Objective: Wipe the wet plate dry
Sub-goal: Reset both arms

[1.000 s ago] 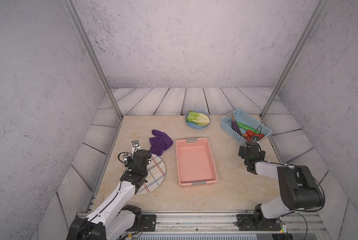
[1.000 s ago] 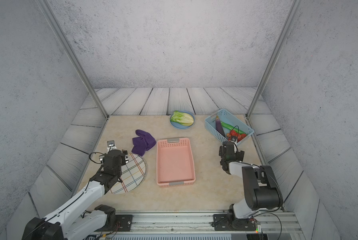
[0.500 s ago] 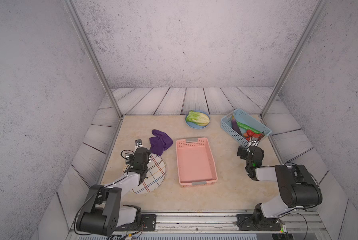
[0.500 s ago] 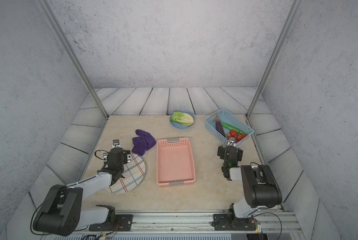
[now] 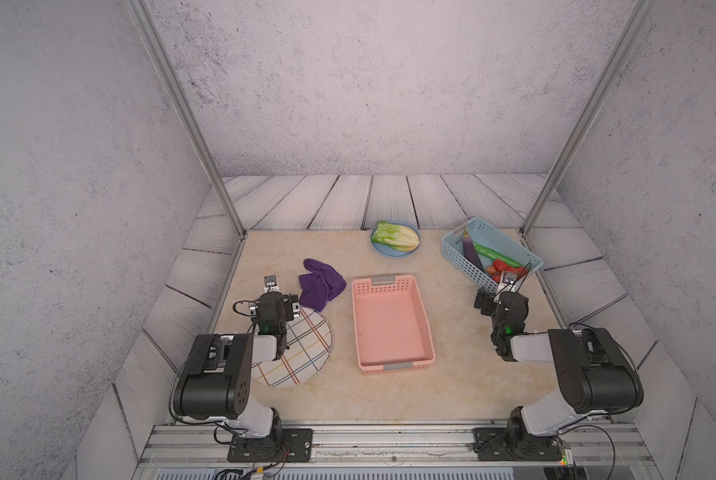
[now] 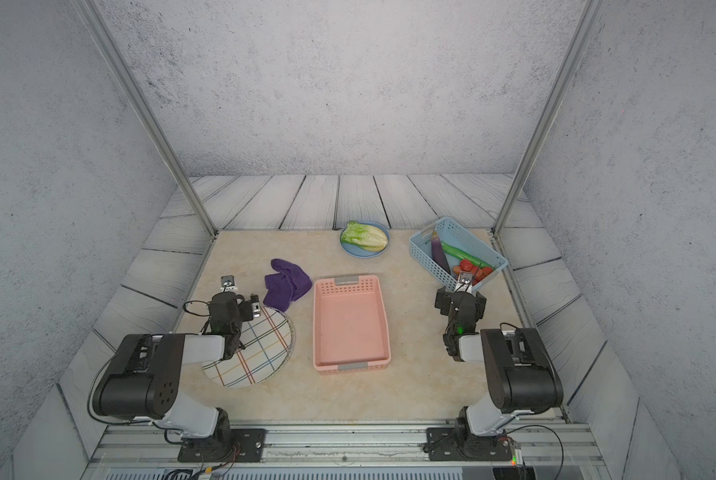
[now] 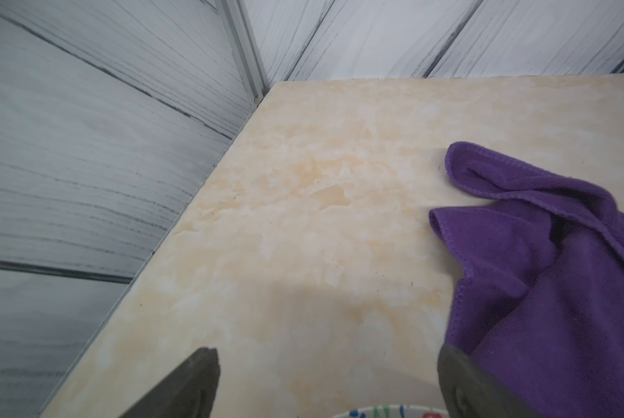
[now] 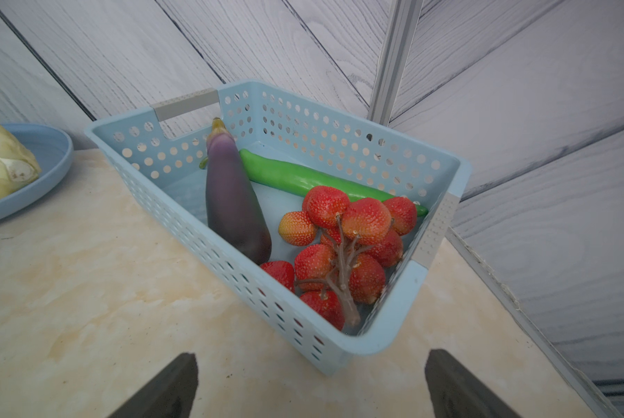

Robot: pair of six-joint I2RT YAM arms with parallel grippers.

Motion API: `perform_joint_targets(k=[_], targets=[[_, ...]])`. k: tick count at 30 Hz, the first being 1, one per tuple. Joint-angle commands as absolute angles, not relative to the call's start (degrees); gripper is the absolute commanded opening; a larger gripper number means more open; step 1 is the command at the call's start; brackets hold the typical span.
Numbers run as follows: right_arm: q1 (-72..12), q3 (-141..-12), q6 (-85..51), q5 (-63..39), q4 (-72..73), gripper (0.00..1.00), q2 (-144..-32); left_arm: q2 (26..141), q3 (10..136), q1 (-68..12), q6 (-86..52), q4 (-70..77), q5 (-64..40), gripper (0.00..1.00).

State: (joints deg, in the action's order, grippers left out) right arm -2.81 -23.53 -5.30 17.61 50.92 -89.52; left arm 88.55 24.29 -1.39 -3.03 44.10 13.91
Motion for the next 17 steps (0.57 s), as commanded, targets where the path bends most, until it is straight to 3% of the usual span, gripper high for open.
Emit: perform_joint_targets(k=[1,17], targets=[[-2.8,-22.9,-4.9,17.2,52.1,0.99,-90.1,88.3,24.2,-1.2,-4.0,46.5,13.7,0.99],[-2.9,-23.0,-4.3,16.4,51.7,0.99,-90.0,87.4,25.4,-1.2,-4.0,43.3,13.3,0.99]])
